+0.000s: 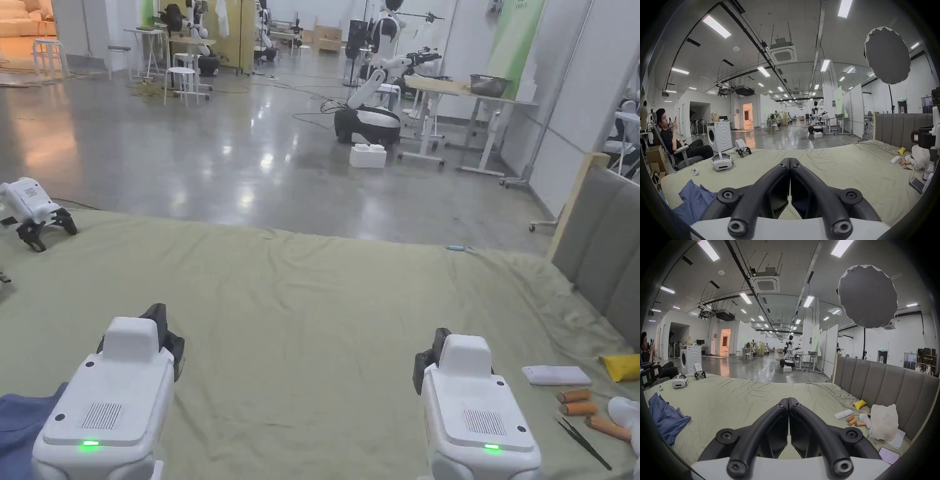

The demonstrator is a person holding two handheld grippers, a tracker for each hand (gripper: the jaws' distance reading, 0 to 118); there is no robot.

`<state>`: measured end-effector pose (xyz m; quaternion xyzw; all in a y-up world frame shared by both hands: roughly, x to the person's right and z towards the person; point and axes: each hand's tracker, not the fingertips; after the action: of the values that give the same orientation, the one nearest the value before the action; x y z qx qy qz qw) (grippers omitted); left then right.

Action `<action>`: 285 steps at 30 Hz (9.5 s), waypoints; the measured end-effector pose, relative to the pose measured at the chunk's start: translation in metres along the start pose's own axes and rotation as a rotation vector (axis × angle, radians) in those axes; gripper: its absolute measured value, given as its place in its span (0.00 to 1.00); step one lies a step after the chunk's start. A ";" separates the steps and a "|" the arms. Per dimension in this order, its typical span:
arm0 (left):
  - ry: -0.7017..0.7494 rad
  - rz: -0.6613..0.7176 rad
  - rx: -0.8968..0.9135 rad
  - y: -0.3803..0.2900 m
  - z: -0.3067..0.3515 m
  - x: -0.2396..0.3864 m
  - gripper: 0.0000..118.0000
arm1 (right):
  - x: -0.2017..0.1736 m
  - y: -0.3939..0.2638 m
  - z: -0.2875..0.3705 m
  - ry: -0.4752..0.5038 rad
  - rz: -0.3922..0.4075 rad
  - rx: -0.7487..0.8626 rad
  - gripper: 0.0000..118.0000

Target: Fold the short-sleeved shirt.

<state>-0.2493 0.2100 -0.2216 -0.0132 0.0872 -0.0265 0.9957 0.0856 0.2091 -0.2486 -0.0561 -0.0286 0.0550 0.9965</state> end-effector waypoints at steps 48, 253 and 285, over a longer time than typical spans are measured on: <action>0.026 -1.184 0.058 -0.035 -0.006 0.005 0.00 | -0.033 -0.012 -0.001 -0.019 1.222 0.153 0.00; -0.230 0.071 -0.292 0.074 -0.080 -0.057 0.00 | 0.160 0.046 -0.055 0.029 -0.088 -0.333 0.07; -0.024 0.078 -0.233 0.173 -0.149 -0.132 0.00 | 0.149 0.203 -0.129 -0.053 -0.031 -0.213 0.07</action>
<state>-0.3960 0.3866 -0.3507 -0.1255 0.0783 0.0226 0.9887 0.2201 0.4120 -0.3924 -0.1595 -0.0617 0.0379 0.9845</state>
